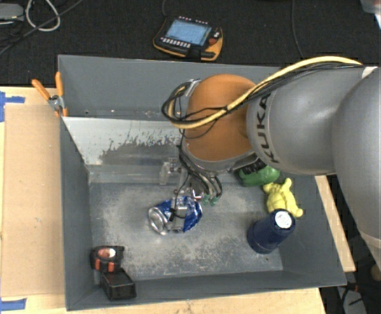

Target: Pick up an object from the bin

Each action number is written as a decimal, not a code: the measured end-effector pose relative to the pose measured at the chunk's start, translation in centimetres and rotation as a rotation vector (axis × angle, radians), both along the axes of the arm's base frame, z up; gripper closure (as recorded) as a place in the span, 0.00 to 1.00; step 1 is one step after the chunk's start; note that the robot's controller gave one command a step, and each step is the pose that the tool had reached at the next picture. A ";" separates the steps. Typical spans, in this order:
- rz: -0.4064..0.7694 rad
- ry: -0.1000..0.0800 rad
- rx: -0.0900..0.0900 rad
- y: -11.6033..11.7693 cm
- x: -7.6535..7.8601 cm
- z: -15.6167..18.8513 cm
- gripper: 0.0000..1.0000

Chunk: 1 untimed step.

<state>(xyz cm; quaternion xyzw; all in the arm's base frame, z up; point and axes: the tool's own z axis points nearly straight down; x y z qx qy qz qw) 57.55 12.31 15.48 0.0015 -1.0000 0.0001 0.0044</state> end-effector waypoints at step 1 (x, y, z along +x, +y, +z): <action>-0.005 -0.007 0.001 -0.1 0.2 0.5 0.00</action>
Offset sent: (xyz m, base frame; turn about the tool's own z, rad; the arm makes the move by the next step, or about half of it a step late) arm 0.0169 -0.0396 -0.0167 -0.0720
